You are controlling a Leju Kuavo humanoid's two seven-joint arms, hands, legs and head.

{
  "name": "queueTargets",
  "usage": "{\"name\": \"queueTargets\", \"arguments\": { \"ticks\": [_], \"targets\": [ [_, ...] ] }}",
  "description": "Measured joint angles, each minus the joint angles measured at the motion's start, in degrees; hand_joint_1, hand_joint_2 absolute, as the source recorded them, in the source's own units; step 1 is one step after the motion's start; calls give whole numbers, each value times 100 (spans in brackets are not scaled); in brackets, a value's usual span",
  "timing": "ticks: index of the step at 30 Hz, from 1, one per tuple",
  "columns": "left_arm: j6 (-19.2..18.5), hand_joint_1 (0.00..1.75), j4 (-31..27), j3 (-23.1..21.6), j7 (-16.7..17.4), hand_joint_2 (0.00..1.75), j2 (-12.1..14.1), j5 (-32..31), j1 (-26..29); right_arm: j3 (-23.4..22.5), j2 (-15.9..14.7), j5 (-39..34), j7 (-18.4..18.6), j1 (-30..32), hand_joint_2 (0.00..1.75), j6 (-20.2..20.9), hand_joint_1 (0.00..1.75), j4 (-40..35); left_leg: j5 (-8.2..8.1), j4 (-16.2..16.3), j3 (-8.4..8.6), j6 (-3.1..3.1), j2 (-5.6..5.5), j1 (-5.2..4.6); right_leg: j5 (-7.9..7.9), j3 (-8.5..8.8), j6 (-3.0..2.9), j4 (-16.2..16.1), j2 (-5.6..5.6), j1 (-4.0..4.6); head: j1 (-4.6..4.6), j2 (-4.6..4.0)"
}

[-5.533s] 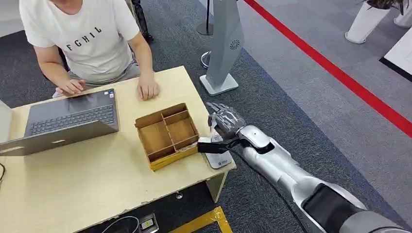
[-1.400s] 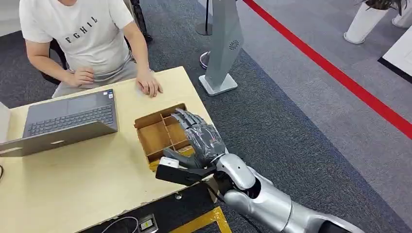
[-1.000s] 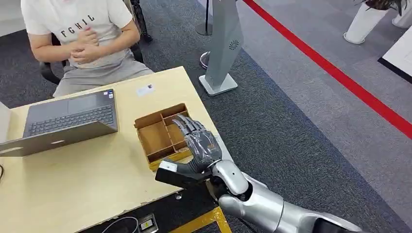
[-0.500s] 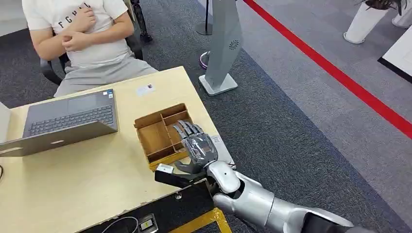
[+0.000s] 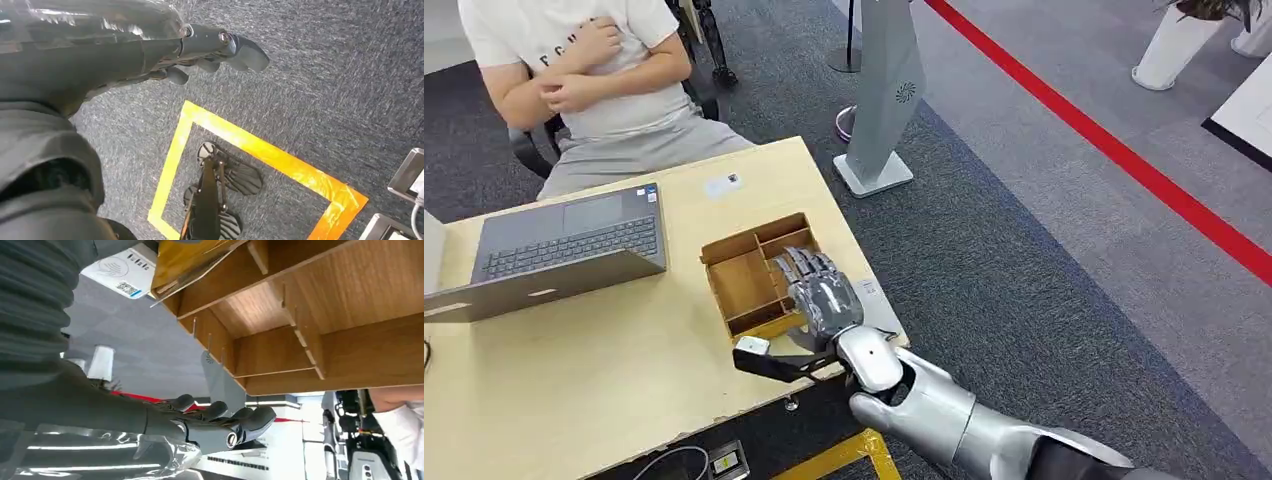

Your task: Pass the card to the sensor for recognition and then transmit it.

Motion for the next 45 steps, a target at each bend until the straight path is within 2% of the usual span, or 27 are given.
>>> {"name": "queueTargets", "arguments": {
  "ticks": [26,45],
  "targets": [
    [-9,0,0,0,0,0,17,-13,1,-680,48,286,22,114,175,485,0,46,0,0,1,0,0,0,0,0,0,0,0,0,0,0],
    [-9,0,0,0,0,0,17,4,0,-728,179,323,-72,284,175,723,0,22,0,0,2,0,0,0,0,1,0,0,1,0,0,0]
  ]
}}
